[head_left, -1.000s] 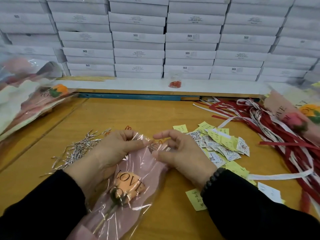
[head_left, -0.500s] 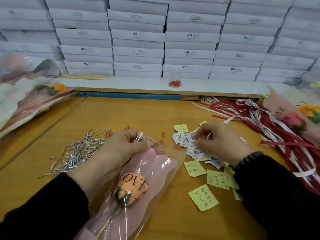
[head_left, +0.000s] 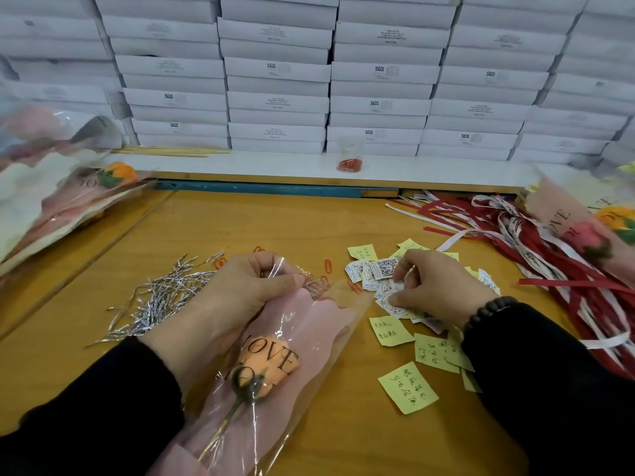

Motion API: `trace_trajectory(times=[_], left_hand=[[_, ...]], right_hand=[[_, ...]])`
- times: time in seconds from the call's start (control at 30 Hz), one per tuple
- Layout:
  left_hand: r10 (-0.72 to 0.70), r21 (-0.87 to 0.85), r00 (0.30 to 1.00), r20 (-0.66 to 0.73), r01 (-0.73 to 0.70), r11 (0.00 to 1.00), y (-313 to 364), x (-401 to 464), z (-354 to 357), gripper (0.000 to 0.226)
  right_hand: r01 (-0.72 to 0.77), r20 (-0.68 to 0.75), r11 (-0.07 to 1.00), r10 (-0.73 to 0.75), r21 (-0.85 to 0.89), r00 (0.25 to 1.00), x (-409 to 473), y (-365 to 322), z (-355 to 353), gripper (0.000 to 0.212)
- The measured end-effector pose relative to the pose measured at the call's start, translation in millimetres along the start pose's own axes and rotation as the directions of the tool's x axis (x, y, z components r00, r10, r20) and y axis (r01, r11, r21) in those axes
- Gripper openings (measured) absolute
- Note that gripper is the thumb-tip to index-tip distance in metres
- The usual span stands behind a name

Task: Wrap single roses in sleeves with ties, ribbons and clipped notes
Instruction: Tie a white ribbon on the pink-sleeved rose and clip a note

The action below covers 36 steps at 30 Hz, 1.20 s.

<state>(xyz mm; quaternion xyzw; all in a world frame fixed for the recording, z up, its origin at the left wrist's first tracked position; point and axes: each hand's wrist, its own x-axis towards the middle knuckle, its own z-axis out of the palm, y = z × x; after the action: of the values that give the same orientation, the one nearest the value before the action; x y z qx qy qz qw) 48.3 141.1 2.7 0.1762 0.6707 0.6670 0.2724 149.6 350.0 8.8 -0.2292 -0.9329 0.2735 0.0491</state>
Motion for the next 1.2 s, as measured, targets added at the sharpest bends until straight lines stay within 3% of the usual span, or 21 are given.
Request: trace_trajectory(times=[0.17, 0.27, 0.37, 0.47, 0.57, 0.67, 0.77, 0.87, 1.03, 1.13, 1.2], left_hand=[[0.007, 0.009, 1.000, -0.002, -0.006, 1.000, 0, 0, 0, 0.010], [0.022, 0.017, 1.000, -0.013, -0.021, 1.000, 0, 0, 1, 0.010], [0.020, 0.023, 1.000, -0.012, -0.020, 1.000, 1, 0, 0, 0.008], [0.025, 0.034, 1.000, -0.009, -0.025, 0.999, 1, 0, 0, 0.010], [0.025, 0.050, 1.000, -0.012, -0.024, 0.998, 2, 0, 0, 0.009], [0.019, 0.057, 1.000, -0.014, -0.018, 0.998, 1, -1, 0, 0.011], [0.015, 0.048, 1.000, -0.003, -0.015, 0.999, 2, -1, 1, 0.010], [0.028, 0.031, 1.000, 0.010, -0.029, 0.999, 1, -1, 0, 0.009], [0.045, 0.038, 0.999, 0.025, -0.046, 0.998, 0, 0, -1, 0.001], [0.063, 0.054, 0.998, 0.021, -0.064, 0.997, -2, 1, -1, 0.024], [0.072, 0.053, 0.997, 0.013, -0.072, 0.996, -2, 1, 0, 0.023]], right_hand=[[0.000, -0.005, 0.999, 0.000, 0.034, 1.000, 1, 0, -1, 0.016], [-0.010, -0.014, 0.971, 0.014, 0.239, 1.000, 0, 0, -7, 0.017], [-0.032, 0.007, 0.815, 0.034, 0.579, 0.999, -4, -7, -10, 0.018], [0.013, 0.004, 0.640, -0.025, 0.768, 1.000, -7, -18, -6, 0.013], [0.032, 0.015, 0.492, -0.090, 0.870, 0.996, -8, -30, 2, 0.004], [0.039, 0.016, 0.419, -0.125, 0.907, 0.992, -8, -42, 10, 0.003], [0.027, 0.020, 0.307, -0.150, 0.951, 0.988, -7, -53, 16, 0.017], [0.095, -0.028, 0.369, -0.184, 0.924, 0.983, -7, -58, 22, 0.003], [0.166, -0.071, 0.494, -0.205, 0.854, 0.976, -10, -58, 27, 0.023], [0.153, -0.067, 0.553, -0.173, 0.819, 0.983, -12, -59, 29, 0.023], [0.155, -0.072, 0.581, -0.164, 0.799, 0.984, -13, -61, 27, 0.015]])
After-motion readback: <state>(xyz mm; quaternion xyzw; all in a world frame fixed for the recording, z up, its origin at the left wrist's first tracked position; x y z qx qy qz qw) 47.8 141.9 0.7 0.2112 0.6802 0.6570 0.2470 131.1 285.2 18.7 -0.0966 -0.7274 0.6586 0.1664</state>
